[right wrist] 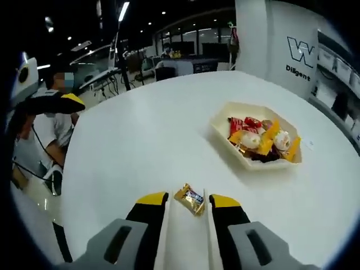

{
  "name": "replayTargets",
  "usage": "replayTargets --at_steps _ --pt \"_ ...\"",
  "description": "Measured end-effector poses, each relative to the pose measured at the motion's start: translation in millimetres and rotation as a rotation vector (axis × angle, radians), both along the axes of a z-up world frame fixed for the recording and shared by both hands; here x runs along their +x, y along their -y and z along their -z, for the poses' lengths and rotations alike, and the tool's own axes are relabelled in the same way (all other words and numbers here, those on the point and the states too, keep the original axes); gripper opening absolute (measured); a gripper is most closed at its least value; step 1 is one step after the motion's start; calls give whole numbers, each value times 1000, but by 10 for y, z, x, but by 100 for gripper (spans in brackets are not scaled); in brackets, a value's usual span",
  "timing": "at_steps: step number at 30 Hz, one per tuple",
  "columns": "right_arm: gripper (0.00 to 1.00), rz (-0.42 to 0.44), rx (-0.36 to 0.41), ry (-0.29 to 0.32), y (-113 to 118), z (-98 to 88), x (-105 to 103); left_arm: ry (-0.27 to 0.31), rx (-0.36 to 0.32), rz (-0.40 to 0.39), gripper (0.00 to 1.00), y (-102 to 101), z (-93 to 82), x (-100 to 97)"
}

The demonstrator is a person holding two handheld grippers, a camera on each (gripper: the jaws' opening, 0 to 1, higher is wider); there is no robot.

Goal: Place the target food into the container with the food tongs after gripping and lifting it, then release it inside without dropping or visibly crushing the food.

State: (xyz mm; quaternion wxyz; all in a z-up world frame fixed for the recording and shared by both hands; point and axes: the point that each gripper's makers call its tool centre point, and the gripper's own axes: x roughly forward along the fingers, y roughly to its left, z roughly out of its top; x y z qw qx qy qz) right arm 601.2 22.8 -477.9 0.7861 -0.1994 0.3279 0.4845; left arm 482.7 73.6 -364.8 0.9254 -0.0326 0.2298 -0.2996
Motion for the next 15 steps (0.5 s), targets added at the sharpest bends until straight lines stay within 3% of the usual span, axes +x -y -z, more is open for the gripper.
replayTargets --at_steps 5,6,7,10,13,15 --pt "24 -67 -109 26 53 109 -64 -1 0 -1 93 -12 0 -10" --pt "24 -56 -65 24 12 74 -75 0 -1 -2 93 -16 -2 -9" --pt "24 -15 -62 4 37 77 -73 2 -2 -5 93 -23 -8 -6" --pt "23 -21 -50 16 37 71 -64 2 -5 -9 93 -29 -13 -2" --pt "24 39 -6 -48 23 57 -56 3 -1 -7 93 -32 -7 -5" --pt "24 56 15 -50 38 34 7 -1 -1 -8 93 -37 2 0"
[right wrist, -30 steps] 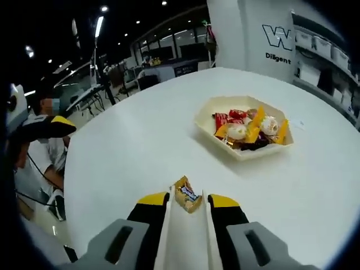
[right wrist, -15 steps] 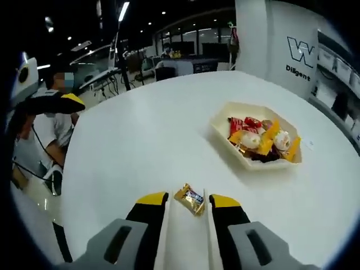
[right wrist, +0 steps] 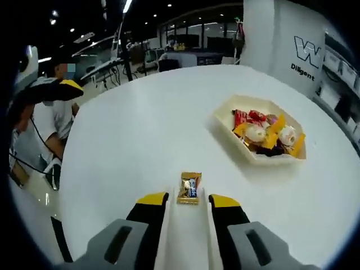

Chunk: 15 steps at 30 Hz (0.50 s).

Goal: Place the target food into the container with the food tongs after gripping and lifting it, then release it inside without dropping or visibly crushing the food.

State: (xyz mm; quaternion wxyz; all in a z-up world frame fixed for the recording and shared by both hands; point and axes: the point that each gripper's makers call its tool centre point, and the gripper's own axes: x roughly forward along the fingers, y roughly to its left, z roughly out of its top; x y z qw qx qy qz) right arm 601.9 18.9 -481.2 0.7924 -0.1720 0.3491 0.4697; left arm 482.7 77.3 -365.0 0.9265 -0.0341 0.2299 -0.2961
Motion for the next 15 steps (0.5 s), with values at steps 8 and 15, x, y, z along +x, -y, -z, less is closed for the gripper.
replayTargets --at_steps 8,15 --pt "24 -23 15 -4 -86 19 49 -1 -4 -2 93 13 -1 16" --pt "24 -94 -37 49 -41 80 31 -7 1 3 93 8 24 11"
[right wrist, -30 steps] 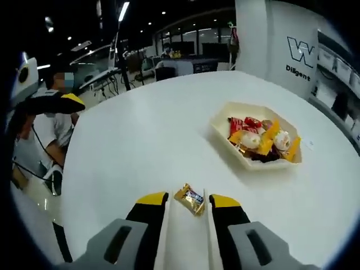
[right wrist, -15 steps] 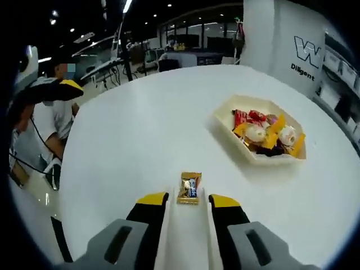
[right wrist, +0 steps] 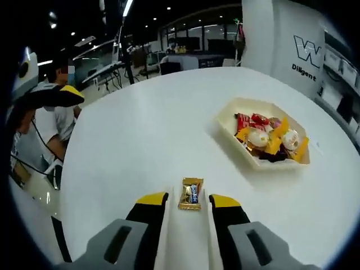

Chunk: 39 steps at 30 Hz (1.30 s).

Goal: Place the target food into the container with the food tongs after gripping and lifting it, then release it inside without dropping or visibly crushing the food.

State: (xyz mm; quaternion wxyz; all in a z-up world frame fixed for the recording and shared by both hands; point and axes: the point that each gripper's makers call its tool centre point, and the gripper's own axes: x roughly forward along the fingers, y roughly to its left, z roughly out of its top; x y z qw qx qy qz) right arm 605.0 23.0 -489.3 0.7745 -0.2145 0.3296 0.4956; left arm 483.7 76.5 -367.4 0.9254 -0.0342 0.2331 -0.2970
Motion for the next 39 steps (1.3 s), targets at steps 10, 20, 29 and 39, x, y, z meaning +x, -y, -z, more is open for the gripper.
replayTargets --at_steps 10,20,29,39 --pt "24 75 -6 5 258 -49 29 6 -6 19 93 76 -17 43" --pt "24 115 16 24 198 -138 121 8 -3 23 93 94 -22 28" --pt "24 81 -48 62 238 -103 148 8 2 17 92 56 -29 2" --pt "24 119 -86 71 573 -73 231 11 -2 25 92 78 -43 -3"
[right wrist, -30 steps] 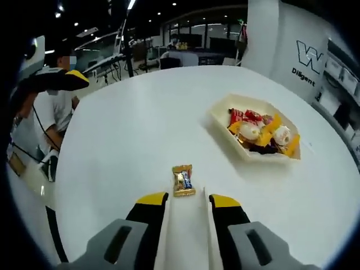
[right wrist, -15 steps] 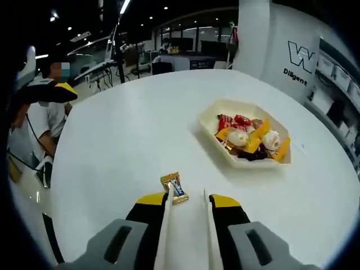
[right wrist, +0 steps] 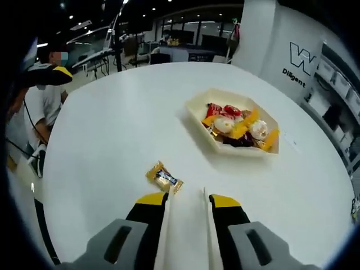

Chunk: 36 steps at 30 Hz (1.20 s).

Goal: Place the target food into the container with the food tongs after gripping and lifting it, then release it inside without dropping or visibly crushing the food.

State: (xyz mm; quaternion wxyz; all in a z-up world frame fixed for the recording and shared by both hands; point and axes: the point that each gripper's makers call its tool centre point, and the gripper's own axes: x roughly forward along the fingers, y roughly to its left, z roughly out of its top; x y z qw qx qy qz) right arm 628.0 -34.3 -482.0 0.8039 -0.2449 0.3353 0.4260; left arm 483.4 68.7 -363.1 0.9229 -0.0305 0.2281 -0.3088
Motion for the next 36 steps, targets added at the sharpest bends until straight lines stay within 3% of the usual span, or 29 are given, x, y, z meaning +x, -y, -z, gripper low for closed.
replayTargets --at_steps 3,5,17,23,28,36 --pt "24 43 -21 7 139 -6 92 4 0 6 92 21 -15 -2" --pt "24 75 12 -19 140 -40 60 7 2 8 92 24 -22 -5" --pt "25 107 130 -76 -232 -101 -81 10 1 2 92 11 -24 -29" --pt "25 136 97 -75 -226 3 -11 10 2 -6 92 -23 -18 -40" --pt "25 152 88 -99 -226 83 -69 6 -2 -17 92 -63 -8 -37" --pt "21 154 69 -83 -199 76 -57 2 -5 -11 92 -45 13 -6"
